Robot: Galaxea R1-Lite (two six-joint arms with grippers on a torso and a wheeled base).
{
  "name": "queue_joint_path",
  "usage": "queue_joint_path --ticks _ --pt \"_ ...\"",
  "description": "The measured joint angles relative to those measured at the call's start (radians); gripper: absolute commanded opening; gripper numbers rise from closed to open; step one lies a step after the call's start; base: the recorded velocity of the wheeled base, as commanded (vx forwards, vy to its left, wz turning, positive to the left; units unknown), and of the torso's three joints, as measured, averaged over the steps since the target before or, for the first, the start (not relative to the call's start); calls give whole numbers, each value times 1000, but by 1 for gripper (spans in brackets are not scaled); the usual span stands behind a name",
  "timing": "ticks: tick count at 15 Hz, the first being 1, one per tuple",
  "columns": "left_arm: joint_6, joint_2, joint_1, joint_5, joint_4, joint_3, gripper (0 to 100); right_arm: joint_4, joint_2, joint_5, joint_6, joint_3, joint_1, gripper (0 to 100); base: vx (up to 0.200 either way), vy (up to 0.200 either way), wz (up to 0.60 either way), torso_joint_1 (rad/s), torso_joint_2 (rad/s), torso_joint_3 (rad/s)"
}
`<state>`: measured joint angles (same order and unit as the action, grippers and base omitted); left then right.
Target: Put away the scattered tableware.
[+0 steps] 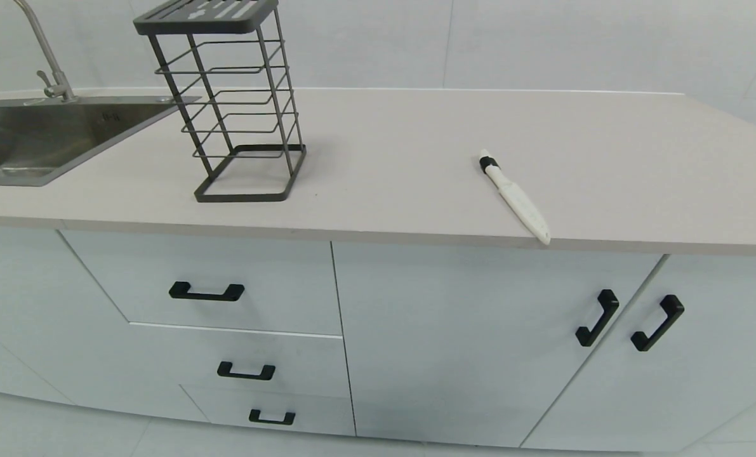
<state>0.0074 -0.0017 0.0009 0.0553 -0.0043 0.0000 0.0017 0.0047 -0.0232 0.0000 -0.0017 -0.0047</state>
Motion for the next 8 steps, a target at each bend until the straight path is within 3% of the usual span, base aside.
queue_joint_path --ticks 4,6,8 --pt "0 0 0 0 0 0 100 0 0 0 2 0 1 100 0 0 0 250 -465 -217" --pt "0 0 0 0 0 0 100 0 0 -1 3 0 2 100 0 0 0 76 -474 -220" --pt "0 0 0 0 0 0 100 -1 0 -1 3 0 1 100 0 0 0 247 -498 -217"
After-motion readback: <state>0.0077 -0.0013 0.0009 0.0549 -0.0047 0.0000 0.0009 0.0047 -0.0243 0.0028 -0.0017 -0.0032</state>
